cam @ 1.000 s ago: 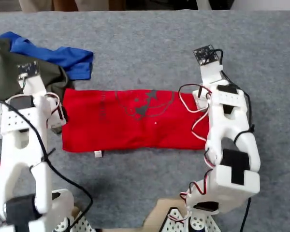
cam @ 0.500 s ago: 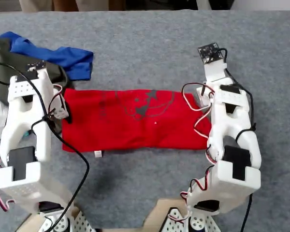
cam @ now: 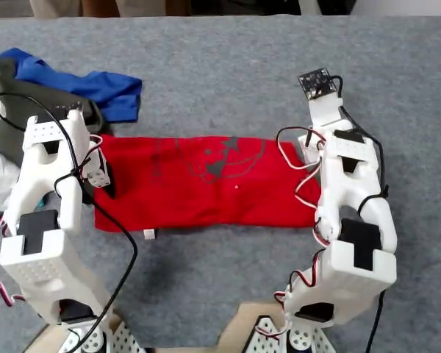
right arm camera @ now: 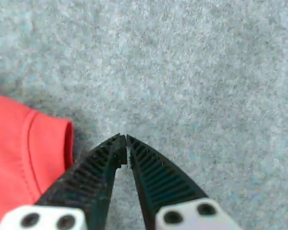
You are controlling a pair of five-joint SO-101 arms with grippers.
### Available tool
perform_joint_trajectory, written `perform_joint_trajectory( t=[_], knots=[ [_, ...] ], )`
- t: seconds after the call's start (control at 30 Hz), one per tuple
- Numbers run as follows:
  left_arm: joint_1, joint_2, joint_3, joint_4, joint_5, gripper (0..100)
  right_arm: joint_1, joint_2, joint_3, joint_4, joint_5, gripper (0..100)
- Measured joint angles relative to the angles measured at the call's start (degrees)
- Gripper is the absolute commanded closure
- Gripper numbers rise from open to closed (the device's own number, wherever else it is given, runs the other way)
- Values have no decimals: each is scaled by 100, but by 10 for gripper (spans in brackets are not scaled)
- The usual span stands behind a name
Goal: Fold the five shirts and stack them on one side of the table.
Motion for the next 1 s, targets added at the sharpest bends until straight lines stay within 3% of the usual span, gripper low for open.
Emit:
perform_joint_trajectory(
  t=[0.7, 0.9, 1.0],
  knots=[
    [316, -88, 958, -1363, 1046, 824, 0, 0, 0, 0, 18, 993],
    [545, -88, 958, -1433, 624, 985, 0, 0, 0, 0, 18, 993],
    [782, -70, 949, -1495, 519, 981, 0, 0, 0, 0, 18, 993]
  ],
)
